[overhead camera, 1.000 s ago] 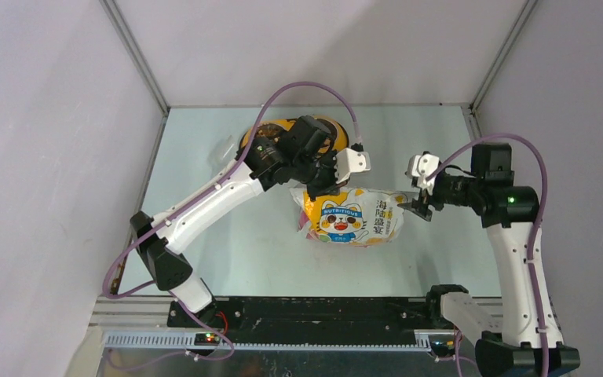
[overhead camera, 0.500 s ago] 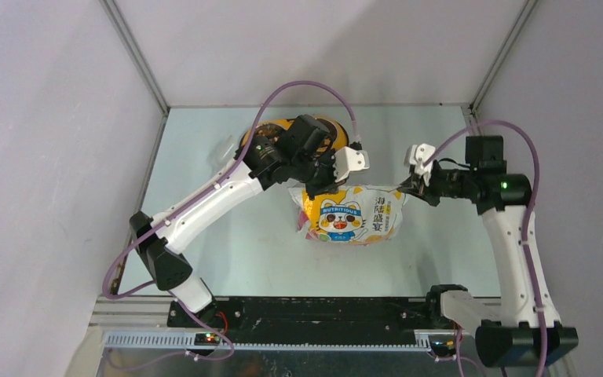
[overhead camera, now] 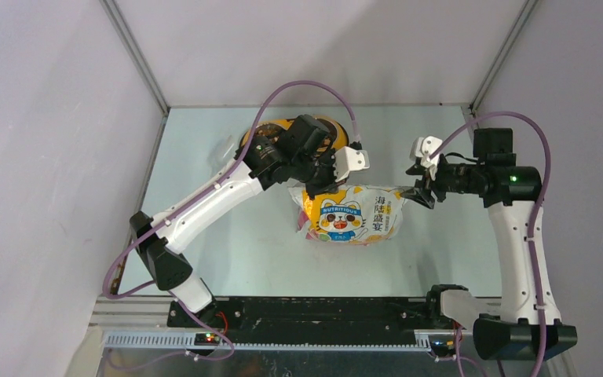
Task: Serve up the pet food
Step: Close the pet food bag at the center of the board.
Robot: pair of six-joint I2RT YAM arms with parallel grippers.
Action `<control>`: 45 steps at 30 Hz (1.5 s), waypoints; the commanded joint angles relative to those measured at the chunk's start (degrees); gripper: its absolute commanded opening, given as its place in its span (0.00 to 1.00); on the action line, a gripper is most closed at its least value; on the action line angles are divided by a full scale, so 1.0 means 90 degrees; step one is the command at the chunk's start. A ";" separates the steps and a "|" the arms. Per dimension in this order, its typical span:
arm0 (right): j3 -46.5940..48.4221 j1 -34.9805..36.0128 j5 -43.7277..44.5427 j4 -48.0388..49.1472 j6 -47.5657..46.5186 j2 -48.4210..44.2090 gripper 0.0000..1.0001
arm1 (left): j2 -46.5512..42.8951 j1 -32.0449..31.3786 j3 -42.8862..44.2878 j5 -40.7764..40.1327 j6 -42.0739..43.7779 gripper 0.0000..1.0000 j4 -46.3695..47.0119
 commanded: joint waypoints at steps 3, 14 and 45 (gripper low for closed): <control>-0.0157 -0.0022 0.0383 0.0179 -0.0240 -0.0170 0.57 | -0.0508 0.0074 0.0182 0.0006 -0.0036 0.00 0.0256; -0.0208 -0.0026 0.0646 0.0061 -0.0336 -0.0008 0.01 | -0.0532 0.0068 0.0175 -0.0013 -0.0012 0.00 0.0260; -0.0590 -0.0616 0.1337 0.1769 0.0960 -0.1682 0.66 | 0.1065 -0.1087 0.2034 -0.0027 0.0087 0.98 0.0380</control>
